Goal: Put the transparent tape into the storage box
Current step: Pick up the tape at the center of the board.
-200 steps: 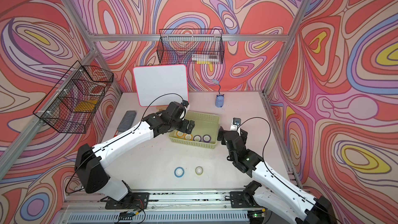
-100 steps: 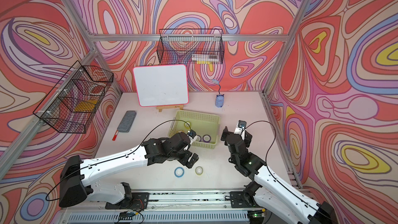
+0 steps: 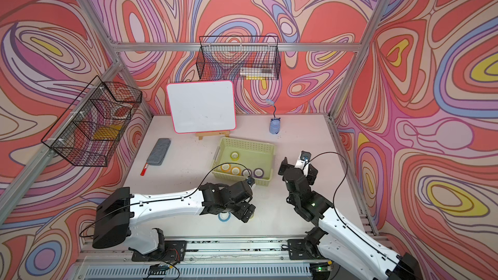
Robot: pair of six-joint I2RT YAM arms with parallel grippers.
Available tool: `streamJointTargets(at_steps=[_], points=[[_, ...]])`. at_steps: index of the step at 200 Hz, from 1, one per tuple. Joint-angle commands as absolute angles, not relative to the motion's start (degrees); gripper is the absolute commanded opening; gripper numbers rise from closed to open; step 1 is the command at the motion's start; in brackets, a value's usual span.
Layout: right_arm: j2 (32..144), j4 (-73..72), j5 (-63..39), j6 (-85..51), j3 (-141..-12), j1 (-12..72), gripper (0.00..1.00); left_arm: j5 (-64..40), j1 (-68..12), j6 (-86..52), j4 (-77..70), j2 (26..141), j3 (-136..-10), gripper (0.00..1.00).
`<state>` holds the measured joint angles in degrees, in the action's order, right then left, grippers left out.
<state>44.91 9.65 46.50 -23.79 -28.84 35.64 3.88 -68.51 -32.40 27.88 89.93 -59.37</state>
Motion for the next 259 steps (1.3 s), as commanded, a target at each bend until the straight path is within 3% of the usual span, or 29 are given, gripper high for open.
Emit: streamJointTargets(at_steps=[1,82,163,259], points=[[44.76,9.82,48.15,-24.77,-28.43,35.38,0.98,6.68,-69.71,-34.56,27.45,92.50,-60.78,0.90],[44.21,10.21,48.42,-24.76,-28.30,35.33,0.98,7.03,-72.15,-35.40,26.62,100.87,-63.31,0.82],[44.30,10.21,48.17,-24.83,-28.30,35.33,0.98,7.29,-72.60,-35.77,26.14,104.00,-63.67,0.64],[44.56,10.21,48.03,-24.76,-28.40,35.33,0.98,7.47,-72.73,-35.64,26.18,105.13,-63.90,0.50]])
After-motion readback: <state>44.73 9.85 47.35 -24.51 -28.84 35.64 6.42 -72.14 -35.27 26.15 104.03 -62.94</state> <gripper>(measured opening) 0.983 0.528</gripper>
